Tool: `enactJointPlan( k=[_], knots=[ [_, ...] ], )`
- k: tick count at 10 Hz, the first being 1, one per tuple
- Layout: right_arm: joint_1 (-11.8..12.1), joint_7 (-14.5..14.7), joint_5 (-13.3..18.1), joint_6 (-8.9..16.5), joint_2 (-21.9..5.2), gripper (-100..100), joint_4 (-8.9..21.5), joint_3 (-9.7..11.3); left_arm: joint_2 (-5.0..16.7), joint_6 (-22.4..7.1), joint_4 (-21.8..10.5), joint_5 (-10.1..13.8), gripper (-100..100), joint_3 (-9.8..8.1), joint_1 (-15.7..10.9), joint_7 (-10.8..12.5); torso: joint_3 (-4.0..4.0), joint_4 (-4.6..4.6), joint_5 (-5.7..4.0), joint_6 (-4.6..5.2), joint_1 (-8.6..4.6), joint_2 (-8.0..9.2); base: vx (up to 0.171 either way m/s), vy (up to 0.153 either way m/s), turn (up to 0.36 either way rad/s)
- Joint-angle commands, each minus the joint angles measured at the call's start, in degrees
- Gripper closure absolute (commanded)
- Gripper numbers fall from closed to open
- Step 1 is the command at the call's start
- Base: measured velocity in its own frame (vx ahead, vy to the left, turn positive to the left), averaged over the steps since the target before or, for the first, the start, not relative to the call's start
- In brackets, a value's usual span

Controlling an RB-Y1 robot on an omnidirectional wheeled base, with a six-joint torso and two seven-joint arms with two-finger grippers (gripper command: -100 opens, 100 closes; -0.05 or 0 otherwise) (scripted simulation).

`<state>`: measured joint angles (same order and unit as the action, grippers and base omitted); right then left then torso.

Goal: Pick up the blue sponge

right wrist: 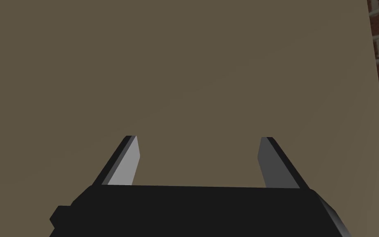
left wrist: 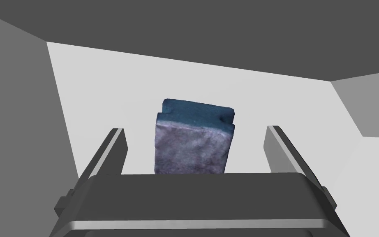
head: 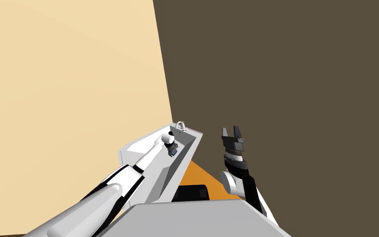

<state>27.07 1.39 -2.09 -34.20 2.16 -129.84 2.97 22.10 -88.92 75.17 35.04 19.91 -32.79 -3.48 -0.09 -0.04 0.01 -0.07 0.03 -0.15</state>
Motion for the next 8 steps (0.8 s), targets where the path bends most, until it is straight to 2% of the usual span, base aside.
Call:
enactJointPlan(
  k=[1, 2, 3, 8],
  knots=[
    [0.0, 0.0, 0.0, 0.0, 0.0, 0, 0.0, 0.0, 0.0, 0.0, 0.0, 0.0, -100, 0.0, 0.0, 0.0, 0.0, 0.0, 0.0, 0.0, 0.0, 0.0, 0.023, 0.008, -0.008],
    [0.0, 0.0, 0.0, 0.0, 0.0, 0, 0.0, 0.0, 0.0, -0.2, -0.1, 0.0, 0, 0.02, -0.1, 0.0, 0.03, 0.01, 0.0, -0.01, -0.03, 0.06, 0.0, 0.0, 0.0],
    [0.0, 0.0, 0.0, 0.0, 0.0, 0, 0.0, 0.0, 0.6, 0.1, -0.1, 0.5, -100, -0.33, 0.5, -1.6, 0.07, 0.02, -0.01, -0.01, -0.05, 0.12, 0.019, -0.042, 0.097],
    [0.0, 0.0, 0.0, 0.0, 0.0, 0, 0.0, 0.0, 3.4, 1.8, -0.3, 2.5, -100, -2.08, 3.5, -9.5, -0.04, -0.02, -0.12, 0.0, -0.52, -0.06, 0.059, -0.121, 0.146]
  ],
)
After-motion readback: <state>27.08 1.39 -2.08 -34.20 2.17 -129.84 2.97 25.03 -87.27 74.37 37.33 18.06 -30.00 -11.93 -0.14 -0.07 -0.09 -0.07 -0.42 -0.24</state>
